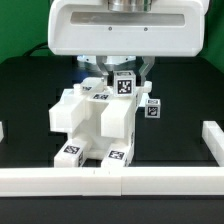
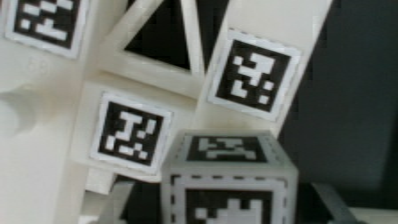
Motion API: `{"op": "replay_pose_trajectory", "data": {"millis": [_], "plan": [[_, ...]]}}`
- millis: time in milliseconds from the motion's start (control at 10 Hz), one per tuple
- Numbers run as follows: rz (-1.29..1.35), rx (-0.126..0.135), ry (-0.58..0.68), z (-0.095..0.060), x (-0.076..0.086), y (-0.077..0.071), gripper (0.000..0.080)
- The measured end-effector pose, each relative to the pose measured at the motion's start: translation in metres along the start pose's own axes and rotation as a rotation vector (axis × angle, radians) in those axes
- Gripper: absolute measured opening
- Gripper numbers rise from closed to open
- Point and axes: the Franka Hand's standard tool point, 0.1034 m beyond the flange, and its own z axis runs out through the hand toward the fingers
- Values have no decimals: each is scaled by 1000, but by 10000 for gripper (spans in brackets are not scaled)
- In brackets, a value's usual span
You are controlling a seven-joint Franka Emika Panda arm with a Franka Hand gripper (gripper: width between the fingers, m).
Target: Assemble chair
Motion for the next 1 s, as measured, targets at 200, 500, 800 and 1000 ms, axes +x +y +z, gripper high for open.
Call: {"op": "replay_pose_trajectory", "data": {"millis": [200,500,800,1000], "plan": [[144,0,0,0,0,0,287],[389,24,-3,1,-1,2,287],[619,39,-10,1,-1,3,287],[783,38,-13,1,-1,3,287]]}}
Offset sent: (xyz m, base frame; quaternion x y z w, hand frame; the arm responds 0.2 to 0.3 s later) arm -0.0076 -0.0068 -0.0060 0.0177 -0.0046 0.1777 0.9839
